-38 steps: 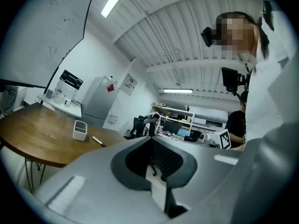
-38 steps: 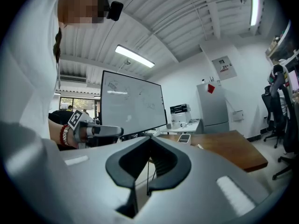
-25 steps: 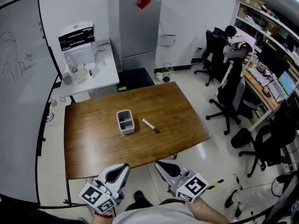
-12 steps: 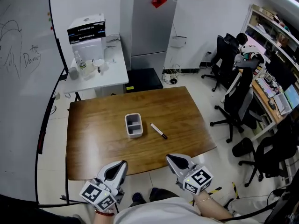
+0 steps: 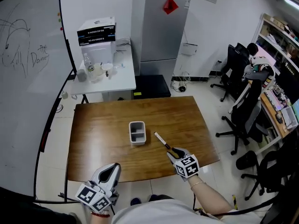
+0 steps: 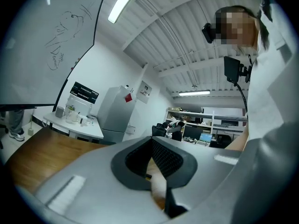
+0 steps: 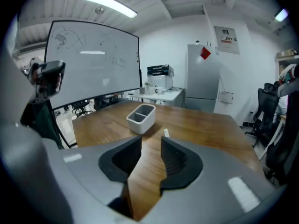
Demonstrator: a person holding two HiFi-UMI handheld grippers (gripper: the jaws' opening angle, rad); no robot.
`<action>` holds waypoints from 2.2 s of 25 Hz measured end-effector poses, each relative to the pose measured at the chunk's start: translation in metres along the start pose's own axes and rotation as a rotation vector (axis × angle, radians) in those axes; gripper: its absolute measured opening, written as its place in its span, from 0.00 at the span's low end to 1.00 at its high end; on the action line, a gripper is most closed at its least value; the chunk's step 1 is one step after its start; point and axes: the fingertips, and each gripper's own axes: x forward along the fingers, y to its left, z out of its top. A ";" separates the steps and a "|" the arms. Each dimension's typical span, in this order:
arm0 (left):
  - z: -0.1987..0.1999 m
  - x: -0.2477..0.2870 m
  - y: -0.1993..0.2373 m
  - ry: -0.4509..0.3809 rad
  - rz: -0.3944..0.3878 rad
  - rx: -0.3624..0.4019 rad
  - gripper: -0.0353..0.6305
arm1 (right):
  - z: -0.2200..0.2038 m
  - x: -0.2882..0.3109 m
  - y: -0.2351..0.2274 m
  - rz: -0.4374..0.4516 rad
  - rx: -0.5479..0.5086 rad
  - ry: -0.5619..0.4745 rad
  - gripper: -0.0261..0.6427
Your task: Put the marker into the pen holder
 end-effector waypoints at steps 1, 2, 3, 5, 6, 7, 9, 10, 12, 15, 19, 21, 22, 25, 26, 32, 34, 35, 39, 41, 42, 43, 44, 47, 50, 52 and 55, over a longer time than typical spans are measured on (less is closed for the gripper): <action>0.000 0.000 0.001 0.001 0.008 0.001 0.03 | -0.007 0.008 -0.005 -0.003 -0.017 0.032 0.20; 0.000 0.001 0.003 0.003 0.016 0.002 0.03 | -0.012 0.015 -0.009 -0.002 -0.031 0.059 0.20; 0.001 0.002 0.005 0.005 0.023 0.003 0.03 | -0.016 0.021 -0.013 0.002 -0.038 0.079 0.20; 0.002 0.004 0.010 0.011 0.033 0.007 0.03 | -0.019 0.031 -0.019 0.007 -0.032 0.103 0.20; 0.003 0.006 0.012 0.014 0.037 0.009 0.03 | -0.020 0.036 -0.022 0.008 -0.025 0.112 0.20; 0.003 0.008 0.014 0.017 0.041 0.010 0.03 | -0.021 0.040 -0.026 0.007 -0.019 0.121 0.20; 0.003 0.013 0.018 0.025 0.053 0.010 0.03 | -0.024 0.048 -0.032 0.007 -0.015 0.143 0.20; 0.002 0.014 0.021 0.030 0.060 0.008 0.03 | -0.027 0.053 -0.035 0.009 -0.017 0.159 0.20; 0.000 0.016 0.026 0.037 0.071 0.003 0.03 | -0.035 0.062 -0.040 0.012 -0.019 0.197 0.20; -0.001 0.017 0.032 0.042 0.087 -0.004 0.03 | -0.045 0.070 -0.049 0.006 0.003 0.235 0.20; -0.002 0.017 0.037 0.048 0.109 -0.008 0.03 | -0.056 0.079 -0.053 0.016 0.003 0.279 0.20; -0.002 0.017 0.039 0.049 0.117 -0.013 0.03 | -0.058 0.084 -0.055 0.022 0.018 0.294 0.20; -0.002 0.016 0.040 0.049 0.121 -0.014 0.03 | -0.058 0.087 -0.055 0.027 0.030 0.298 0.20; -0.002 0.014 0.043 0.049 0.133 -0.016 0.03 | -0.060 0.095 -0.055 0.040 0.030 0.320 0.20; -0.002 0.014 0.043 0.048 0.137 -0.016 0.03 | -0.061 0.097 -0.055 0.042 0.025 0.332 0.20; 0.004 0.010 0.043 0.034 0.149 -0.019 0.03 | -0.065 0.101 -0.063 0.017 0.058 0.356 0.15; 0.005 0.008 0.044 0.033 0.153 -0.014 0.03 | -0.066 0.101 -0.064 0.020 0.055 0.357 0.14; 0.005 0.008 0.045 0.033 0.154 -0.013 0.03 | -0.066 0.102 -0.063 0.026 0.044 0.363 0.14; 0.005 0.006 0.045 0.032 0.159 -0.012 0.03 | -0.063 0.101 -0.063 0.027 0.007 0.371 0.14; 0.005 0.006 0.044 0.031 0.161 -0.015 0.03 | -0.057 0.099 -0.060 0.035 0.009 0.348 0.14; 0.004 0.006 0.043 0.030 0.161 -0.017 0.03 | -0.052 0.097 -0.058 0.041 0.014 0.331 0.14; 0.004 0.006 0.043 0.029 0.159 -0.018 0.03 | -0.046 0.095 -0.057 0.046 0.020 0.309 0.14; 0.004 0.006 0.042 0.028 0.157 -0.019 0.03 | -0.038 0.092 -0.056 0.049 0.023 0.284 0.14; 0.004 0.006 0.040 0.023 0.151 -0.019 0.03 | -0.012 0.083 -0.048 0.067 0.010 0.216 0.14; 0.005 0.005 0.037 0.015 0.148 -0.016 0.03 | 0.009 0.075 -0.031 0.113 -0.050 0.175 0.14; 0.006 0.003 0.036 0.009 0.146 -0.013 0.03 | 0.019 0.070 -0.015 0.153 -0.113 0.161 0.14; 0.007 -0.002 0.036 0.001 0.151 -0.012 0.03 | 0.028 0.069 0.007 0.210 -0.214 0.170 0.14</action>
